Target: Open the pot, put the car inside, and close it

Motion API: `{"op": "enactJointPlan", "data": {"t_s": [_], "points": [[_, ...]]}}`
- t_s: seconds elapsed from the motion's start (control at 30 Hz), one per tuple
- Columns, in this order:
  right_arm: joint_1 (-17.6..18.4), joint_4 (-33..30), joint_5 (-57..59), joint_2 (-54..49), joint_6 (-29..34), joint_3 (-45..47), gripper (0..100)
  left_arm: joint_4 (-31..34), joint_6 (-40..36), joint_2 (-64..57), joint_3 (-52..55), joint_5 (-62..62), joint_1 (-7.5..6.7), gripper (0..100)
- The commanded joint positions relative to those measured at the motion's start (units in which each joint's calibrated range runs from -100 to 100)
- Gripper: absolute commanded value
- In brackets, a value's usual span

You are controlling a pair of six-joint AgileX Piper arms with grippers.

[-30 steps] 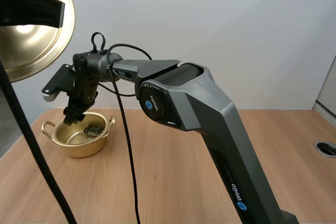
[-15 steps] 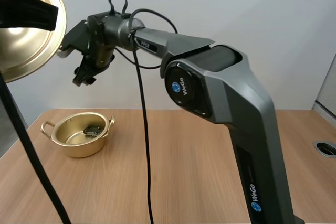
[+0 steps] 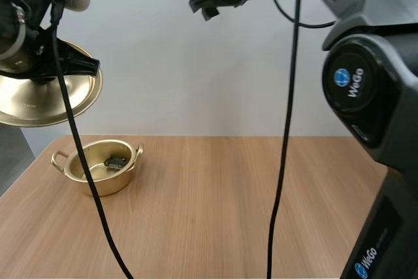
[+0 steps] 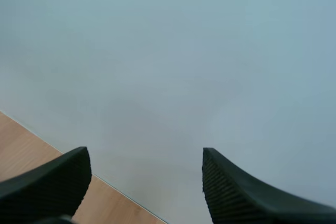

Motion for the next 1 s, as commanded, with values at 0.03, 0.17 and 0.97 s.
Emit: {"op": "enactJointPlan", "data": {"t_s": [0.03,0.17,0.97], "points": [[-7.05,1.04,5.2,-10.84,0.14,0.04,100,-1.0,0.72,8.9,0.21,-6.36,0.01,0],[-7.21,1.68,10.26,-17.68,0.14,0.04,100,-1.22,1.52,16.59,0.33,-7.46,0.01,0],[-7.21,1.68,10.26,-28.22,3.63,0.16,100,-3.61,4.87,31.91,13.47,-29.31,0.01,0]]}}
